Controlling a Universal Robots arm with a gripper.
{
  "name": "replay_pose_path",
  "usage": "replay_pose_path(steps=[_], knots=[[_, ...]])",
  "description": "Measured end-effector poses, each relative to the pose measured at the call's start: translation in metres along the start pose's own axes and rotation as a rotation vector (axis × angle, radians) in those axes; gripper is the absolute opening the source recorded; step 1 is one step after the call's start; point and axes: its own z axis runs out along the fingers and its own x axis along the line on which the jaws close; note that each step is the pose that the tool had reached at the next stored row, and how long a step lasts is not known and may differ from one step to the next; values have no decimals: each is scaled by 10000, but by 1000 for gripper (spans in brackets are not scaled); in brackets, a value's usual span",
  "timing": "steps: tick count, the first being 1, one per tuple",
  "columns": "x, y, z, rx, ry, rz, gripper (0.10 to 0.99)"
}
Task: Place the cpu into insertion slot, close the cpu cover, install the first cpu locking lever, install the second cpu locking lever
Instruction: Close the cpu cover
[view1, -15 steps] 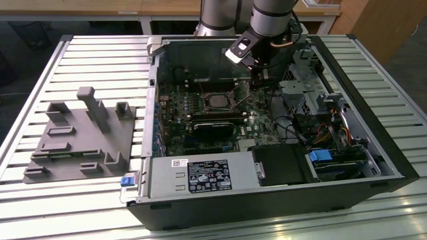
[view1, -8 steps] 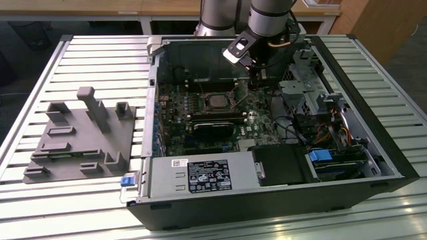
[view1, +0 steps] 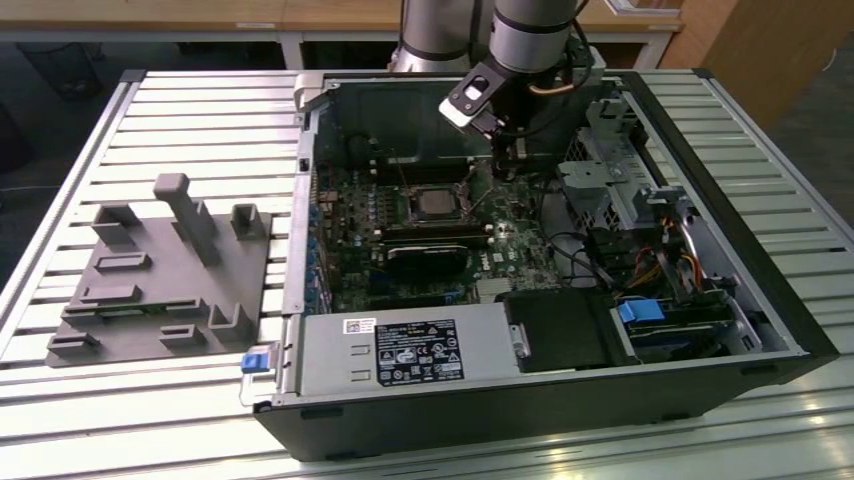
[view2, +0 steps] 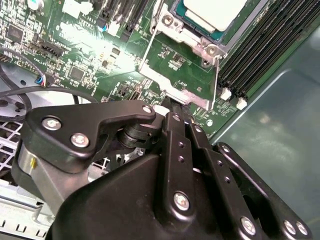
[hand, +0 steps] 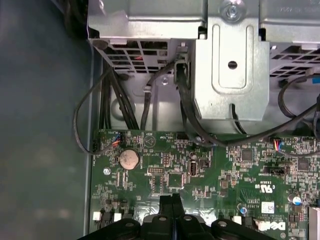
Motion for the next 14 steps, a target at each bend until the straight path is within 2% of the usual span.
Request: replay_pose_path(steps=[10, 14], knots=[[2, -112, -5, 0, 1, 1, 118], [3, -186, -8, 0, 1, 0, 118]])
